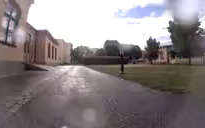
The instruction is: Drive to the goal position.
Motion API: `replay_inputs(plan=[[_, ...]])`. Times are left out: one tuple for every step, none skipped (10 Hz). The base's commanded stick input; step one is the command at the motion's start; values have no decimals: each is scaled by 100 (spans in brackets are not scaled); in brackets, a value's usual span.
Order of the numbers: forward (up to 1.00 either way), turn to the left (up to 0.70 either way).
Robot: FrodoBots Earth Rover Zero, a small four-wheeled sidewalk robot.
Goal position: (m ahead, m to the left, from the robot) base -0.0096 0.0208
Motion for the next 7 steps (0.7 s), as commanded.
replay_inputs(plan=[[85,-14],[85,-15],[85,-15],[85,-15],[85,-16],[85,-16],[85,-16]])
